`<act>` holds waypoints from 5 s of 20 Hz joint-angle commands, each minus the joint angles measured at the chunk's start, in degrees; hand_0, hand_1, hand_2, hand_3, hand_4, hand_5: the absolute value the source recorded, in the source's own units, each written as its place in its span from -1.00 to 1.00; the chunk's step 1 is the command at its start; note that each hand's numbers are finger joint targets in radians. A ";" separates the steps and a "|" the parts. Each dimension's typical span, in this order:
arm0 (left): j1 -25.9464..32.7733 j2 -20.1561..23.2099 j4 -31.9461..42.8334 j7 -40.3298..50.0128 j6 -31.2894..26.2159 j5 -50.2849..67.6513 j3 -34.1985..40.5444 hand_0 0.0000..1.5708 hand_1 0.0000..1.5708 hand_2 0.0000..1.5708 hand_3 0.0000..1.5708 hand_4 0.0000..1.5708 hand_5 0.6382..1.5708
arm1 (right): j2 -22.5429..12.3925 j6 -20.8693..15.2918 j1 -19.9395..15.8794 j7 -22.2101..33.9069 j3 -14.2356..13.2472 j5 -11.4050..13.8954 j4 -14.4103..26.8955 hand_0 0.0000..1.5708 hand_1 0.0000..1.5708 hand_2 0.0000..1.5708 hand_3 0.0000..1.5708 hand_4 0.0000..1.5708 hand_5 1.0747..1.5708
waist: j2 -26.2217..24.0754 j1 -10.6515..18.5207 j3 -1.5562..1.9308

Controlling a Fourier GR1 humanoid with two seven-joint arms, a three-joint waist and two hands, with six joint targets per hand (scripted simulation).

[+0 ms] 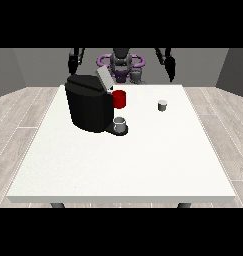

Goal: Insert the coffee pod into the coffee machine and close the lid

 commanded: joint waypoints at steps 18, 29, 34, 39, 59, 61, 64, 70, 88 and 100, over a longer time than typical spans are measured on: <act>-8.60 20.25 7.19 -8.90 -15.05 -13.34 -0.34 -1.00 -1.00 -1.00 -1.00 -1.00 1.00 | 5.08 -10.92 -3.44 -0.66 2.01 9.77 2.27 -1.00 -1.00 -1.00 -1.00 -1.00 1.00 | 3.31 -4.54 0.08; -20.24 26.35 25.61 -11.99 -15.60 -20.22 2.40 -1.00 -1.00 -1.00 -1.00 -1.00 1.00 | 6.10 -9.87 -9.35 4.83 4.65 11.00 0.20 -1.00 -1.00 -1.00 -1.00 -1.00 1.00 | 12.21 -10.00 0.03; -23.25 26.74 31.84 -16.67 -13.35 -25.05 1.15 -1.00 -1.00 -1.00 -1.00 -1.00 1.00 | 8.17 -9.36 -12.99 6.19 3.59 7.97 1.04 -1.00 -1.00 -1.00 -1.00 -1.00 1.00 | 14.81 -9.84 0.02; -24.00 22.07 35.05 -15.79 -7.88 -30.68 -1.90 -1.00 -1.00 -0.46 -1.00 -1.00 1.00 | 5.34 -7.65 -11.89 2.20 1.25 6.84 6.54 -1.00 -1.00 -1.00 -1.00 -1.00 1.00 | 13.18 -8.87 0.05; -30.22 22.38 45.78 -14.82 -3.47 -49.62 -10.24 -0.05 -0.05 0.20 0.03 -0.53 1.00 | 5.55 -6.69 -13.89 -1.82 -0.49 5.47 15.57 -1.00 -1.00 -1.00 -1.00 -1.00 1.00 | 11.03 -8.73 0.08; -32.44 20.61 47.01 -14.47 -2.04 -51.20 -10.31 -0.07 -0.07 0.22 0.08 -0.50 1.00 | 6.07 -8.42 -15.60 -2.97 -1.36 6.01 17.40 -1.00 -1.00 -1.00 -1.00 -1.00 1.00 | 12.06 -8.39 0.08; -32.12 20.34 47.76 -16.61 -3.98 -51.54 -10.74 0.11 0.11 0.30 0.17 -0.47 1.00 | 5.12 -11.68 -14.54 2.89 0.28 10.72 17.09 -1.00 -1.00 -1.00 -1.00 -1.00 1.00 | 8.57 -7.57 0.06; -34.53 17.84 50.25 -18.08 -3.45 -50.19 -7.30 0.63 0.63 0.67 0.58 -0.37 1.00 | 7.39 -11.68 -10.06 -0.73 2.99 11.90 17.53 -1.00 -1.00 -1.00 -1.00 -1.00 1.00 | 6.65 -8.84 0.06; -47.98 16.04 43.05 -11.78 -24.25 -44.90 -4.22 0.79 0.79 0.78 0.71 -0.24 1.00 | 4.80 -7.99 -12.63 -1.84 -1.67 7.83 22.02 -1.00 -1.00 -1.00 -1.00 -1.00 1.00 | 0.85 -8.36 0.09; -61.02 14.95 44.27 -4.28 -25.74 -41.18 2.64 0.53 0.53 0.58 0.60 -0.37 1.00 | 1.68 -7.63 -20.57 0.45 -4.41 7.01 19.38 -1.00 -1.00 -1.00 -1.00 -1.00 1.00 | 6.24 -12.89 0.08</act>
